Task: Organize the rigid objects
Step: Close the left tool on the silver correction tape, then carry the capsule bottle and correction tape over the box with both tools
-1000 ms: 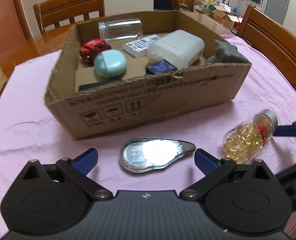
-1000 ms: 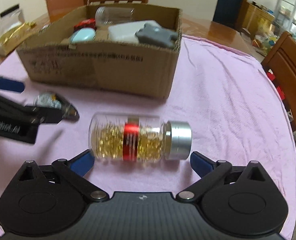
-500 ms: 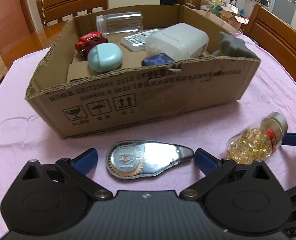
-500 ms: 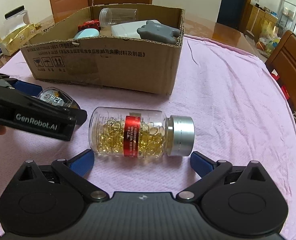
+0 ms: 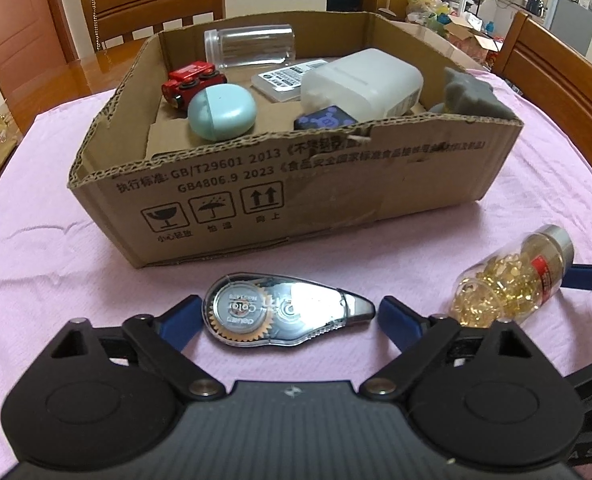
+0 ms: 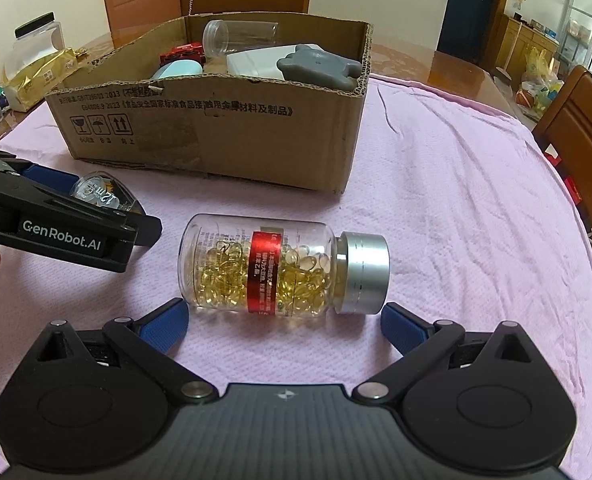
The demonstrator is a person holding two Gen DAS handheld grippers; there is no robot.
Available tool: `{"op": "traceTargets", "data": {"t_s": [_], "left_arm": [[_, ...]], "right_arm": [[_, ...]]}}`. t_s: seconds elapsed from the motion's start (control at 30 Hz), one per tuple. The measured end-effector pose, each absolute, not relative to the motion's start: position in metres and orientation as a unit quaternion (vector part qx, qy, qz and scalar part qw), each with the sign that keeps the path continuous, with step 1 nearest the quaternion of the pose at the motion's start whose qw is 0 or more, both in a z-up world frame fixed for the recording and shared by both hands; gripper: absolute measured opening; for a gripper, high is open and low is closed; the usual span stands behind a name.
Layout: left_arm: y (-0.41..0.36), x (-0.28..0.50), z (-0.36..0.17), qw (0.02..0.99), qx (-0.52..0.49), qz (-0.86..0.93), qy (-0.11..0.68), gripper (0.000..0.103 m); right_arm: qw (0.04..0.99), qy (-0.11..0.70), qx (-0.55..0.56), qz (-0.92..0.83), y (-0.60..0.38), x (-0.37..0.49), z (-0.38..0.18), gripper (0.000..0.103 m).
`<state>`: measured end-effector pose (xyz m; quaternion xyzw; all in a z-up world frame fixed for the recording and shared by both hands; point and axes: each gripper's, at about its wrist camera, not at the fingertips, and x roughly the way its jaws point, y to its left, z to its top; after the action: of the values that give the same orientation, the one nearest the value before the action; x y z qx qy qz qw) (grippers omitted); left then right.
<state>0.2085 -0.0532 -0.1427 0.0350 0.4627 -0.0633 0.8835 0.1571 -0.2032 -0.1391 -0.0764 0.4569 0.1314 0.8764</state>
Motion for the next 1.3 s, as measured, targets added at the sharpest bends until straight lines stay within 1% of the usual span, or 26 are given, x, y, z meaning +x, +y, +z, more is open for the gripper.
{"op": "traceTargets", "data": {"t_s": [0.4,0.6,0.7,0.8,1.1,1.3], "left_arm": [[-0.050,0.208,-0.143,0.883,0.044,-0.080,0.461,0.090],[-0.049,0.209,-0.142,0.881,0.048,-0.089,0.462,0.089],[-0.046,0.210,-0.141,0.879,0.048,-0.094,0.466,0.089],[-0.044,0.209,-0.138,0.877,0.051,-0.097,0.467,0.089],[-0.036,0.204,-0.107,0.871,0.074,-0.130,0.468,0.089],[-0.033,0.196,-0.069,0.870,0.086,-0.156,0.459,0.089]], "right_arm": [[0.875,0.460,-0.059,0.137,-0.203,0.168,-0.126,0.103],[0.877,0.457,-0.074,0.128,-0.191,0.176,-0.124,0.103],[0.877,0.458,-0.081,0.123,-0.189,0.178,-0.124,0.097],[0.874,0.464,-0.081,0.121,-0.191,0.179,-0.123,0.097],[0.866,0.475,-0.081,0.135,-0.198,0.180,-0.108,0.096],[0.864,0.467,-0.088,0.167,-0.206,0.178,-0.081,0.096]]}}
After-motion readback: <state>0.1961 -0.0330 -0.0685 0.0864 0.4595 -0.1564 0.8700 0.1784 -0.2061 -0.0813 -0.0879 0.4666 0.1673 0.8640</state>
